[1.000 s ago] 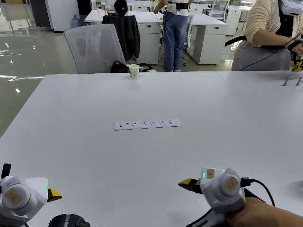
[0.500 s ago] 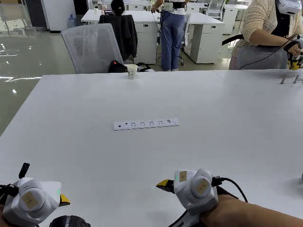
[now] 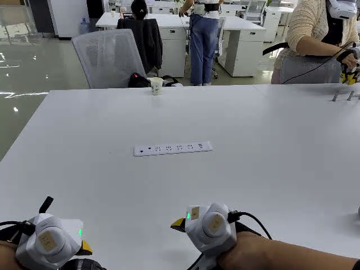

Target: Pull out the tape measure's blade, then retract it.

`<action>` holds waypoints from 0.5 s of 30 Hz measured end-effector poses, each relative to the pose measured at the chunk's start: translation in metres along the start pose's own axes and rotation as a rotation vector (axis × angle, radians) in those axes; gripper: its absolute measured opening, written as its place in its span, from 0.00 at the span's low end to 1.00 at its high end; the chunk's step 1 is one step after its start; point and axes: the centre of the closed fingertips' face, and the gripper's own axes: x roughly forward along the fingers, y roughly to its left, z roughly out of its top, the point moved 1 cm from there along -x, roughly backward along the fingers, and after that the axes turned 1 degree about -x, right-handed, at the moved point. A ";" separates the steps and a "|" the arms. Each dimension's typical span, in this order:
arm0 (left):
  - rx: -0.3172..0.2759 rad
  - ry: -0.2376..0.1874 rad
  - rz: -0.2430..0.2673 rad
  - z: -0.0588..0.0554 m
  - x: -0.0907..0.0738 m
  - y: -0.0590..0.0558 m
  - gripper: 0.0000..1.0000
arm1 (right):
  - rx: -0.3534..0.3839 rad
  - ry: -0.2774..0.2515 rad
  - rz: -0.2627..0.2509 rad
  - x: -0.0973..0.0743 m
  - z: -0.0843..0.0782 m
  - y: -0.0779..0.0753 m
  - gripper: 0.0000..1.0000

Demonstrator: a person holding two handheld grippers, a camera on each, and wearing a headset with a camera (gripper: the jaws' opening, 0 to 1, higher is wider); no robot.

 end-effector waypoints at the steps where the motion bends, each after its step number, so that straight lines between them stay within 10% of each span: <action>1: 0.015 0.014 0.005 -0.001 0.000 0.001 0.50 | -0.005 0.002 0.004 0.001 0.001 0.000 0.99; 6: 0.065 0.062 0.008 -0.005 0.000 0.003 0.33 | -0.006 -0.006 0.011 0.006 0.009 0.000 0.99; 15: 0.026 0.065 0.007 -0.006 0.000 0.004 0.32 | 0.002 -0.007 0.015 0.014 0.011 -0.002 0.99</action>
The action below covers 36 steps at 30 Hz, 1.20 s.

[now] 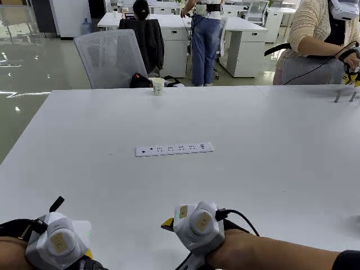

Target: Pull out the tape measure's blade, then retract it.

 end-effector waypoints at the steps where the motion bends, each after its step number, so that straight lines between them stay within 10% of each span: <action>1: -0.012 -0.004 0.002 0.000 0.000 0.000 0.32 | 0.010 0.002 0.001 0.003 -0.002 -0.001 0.99; 22: -0.026 0.002 0.029 -0.002 0.001 0.002 0.31 | -0.018 0.046 0.039 0.051 0.002 0.004 0.99; 36: -0.043 -0.034 0.043 -0.001 0.002 0.002 0.32 | -0.048 -0.052 0.023 0.075 0.024 0.003 0.91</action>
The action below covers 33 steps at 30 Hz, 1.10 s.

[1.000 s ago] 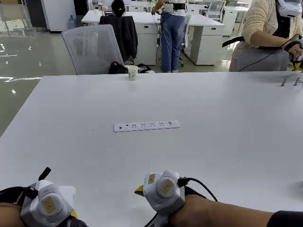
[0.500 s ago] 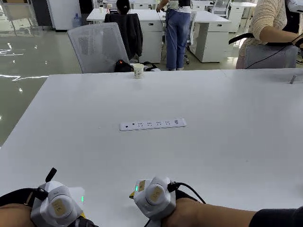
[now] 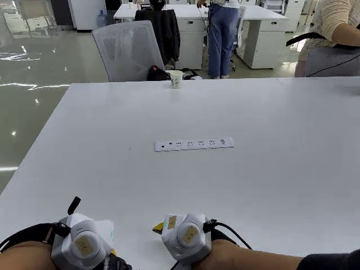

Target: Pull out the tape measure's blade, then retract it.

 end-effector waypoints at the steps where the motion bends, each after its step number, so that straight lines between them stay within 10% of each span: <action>1: 0.000 -0.002 -0.001 0.000 0.000 0.000 0.32 | -0.006 0.003 0.010 0.000 -0.001 0.003 0.83; 14: -0.001 -0.014 -0.002 0.000 0.001 -0.001 0.32 | -0.088 0.038 0.052 0.009 -0.005 0.013 0.39; 33: 0.000 -0.017 0.000 0.000 0.001 0.000 0.32 | -0.123 0.082 0.093 0.024 -0.007 0.015 0.13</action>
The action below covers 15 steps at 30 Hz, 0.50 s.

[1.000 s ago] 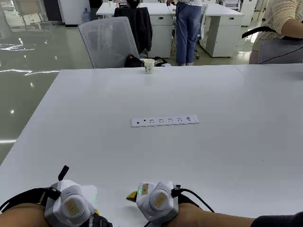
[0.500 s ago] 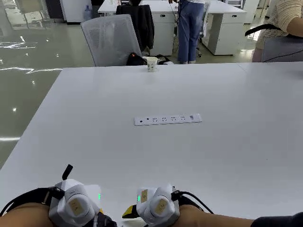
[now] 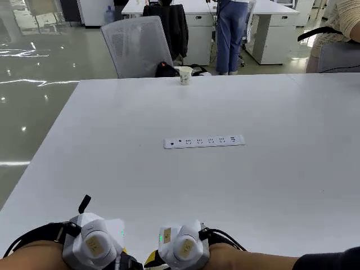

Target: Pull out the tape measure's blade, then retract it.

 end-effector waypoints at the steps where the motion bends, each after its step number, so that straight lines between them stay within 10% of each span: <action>1: -0.001 0.001 0.000 0.000 0.000 0.000 0.32 | 0.030 -0.001 0.008 -0.001 0.000 -0.001 0.13; 15: -0.003 -0.003 0.004 -0.001 -0.001 -0.001 0.31 | -0.019 0.028 0.022 0.000 -0.002 0.001 0.11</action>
